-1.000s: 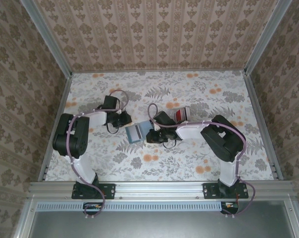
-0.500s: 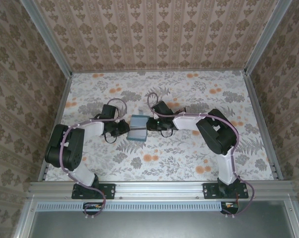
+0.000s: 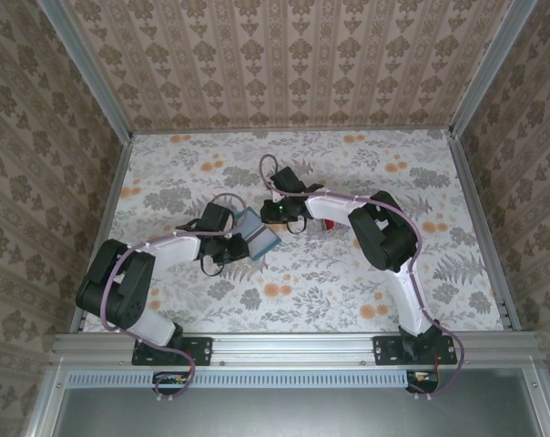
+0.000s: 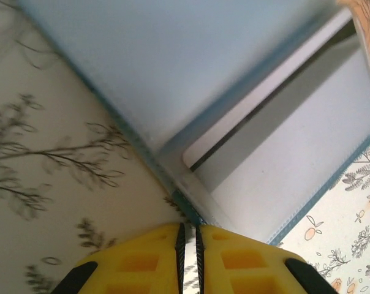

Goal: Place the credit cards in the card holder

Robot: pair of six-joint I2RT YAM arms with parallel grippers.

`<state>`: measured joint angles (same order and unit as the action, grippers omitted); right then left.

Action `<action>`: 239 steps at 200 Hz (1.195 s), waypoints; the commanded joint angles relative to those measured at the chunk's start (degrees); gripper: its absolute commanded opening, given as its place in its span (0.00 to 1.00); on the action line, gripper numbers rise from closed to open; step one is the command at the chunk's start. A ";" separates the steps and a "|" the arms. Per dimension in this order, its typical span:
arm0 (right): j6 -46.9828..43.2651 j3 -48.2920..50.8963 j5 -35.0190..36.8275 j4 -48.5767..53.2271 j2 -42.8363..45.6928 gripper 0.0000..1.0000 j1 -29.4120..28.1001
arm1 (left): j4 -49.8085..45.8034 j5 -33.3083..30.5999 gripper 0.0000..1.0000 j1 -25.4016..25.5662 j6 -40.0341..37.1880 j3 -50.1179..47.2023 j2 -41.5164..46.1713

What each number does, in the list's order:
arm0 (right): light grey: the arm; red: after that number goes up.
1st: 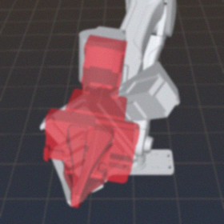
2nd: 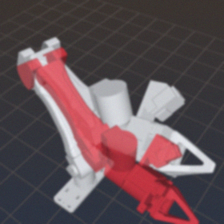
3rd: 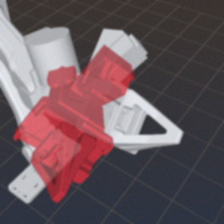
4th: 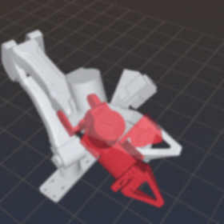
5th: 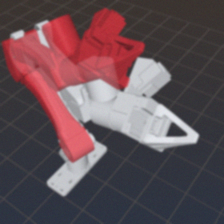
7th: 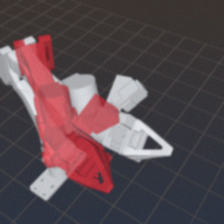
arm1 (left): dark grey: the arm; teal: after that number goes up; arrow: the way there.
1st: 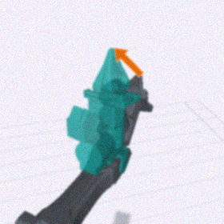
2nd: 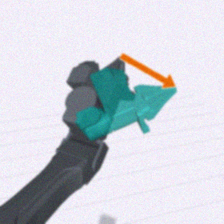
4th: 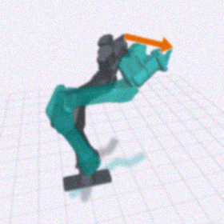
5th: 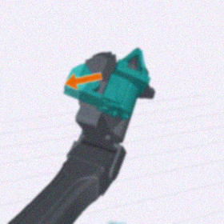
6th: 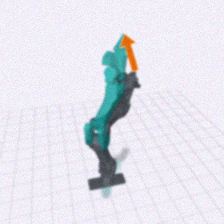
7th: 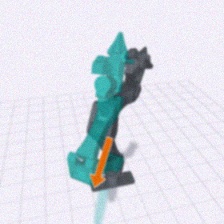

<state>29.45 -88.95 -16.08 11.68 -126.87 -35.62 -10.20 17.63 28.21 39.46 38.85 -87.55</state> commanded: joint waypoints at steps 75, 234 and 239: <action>-6.26 -8.88 -7.24 9.66 -2.91 0.19 -0.09 | 2.53 -1.54 0.16 7.44 4.79 5.63 -4.80; -11.83 7.32 6.75 12.51 27.42 0.23 8.10 | -6.46 -4.62 0.16 5.16 -8.90 25.07 -7.65; -11.91 8.51 7.30 11.87 28.25 0.23 8.18 | -6.68 -4.49 0.16 5.03 -9.28 25.92 -8.06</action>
<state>19.20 -85.21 -12.62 22.94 -102.61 -27.94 -13.72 12.36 34.41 35.73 59.22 -93.01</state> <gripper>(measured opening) 0.225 0.162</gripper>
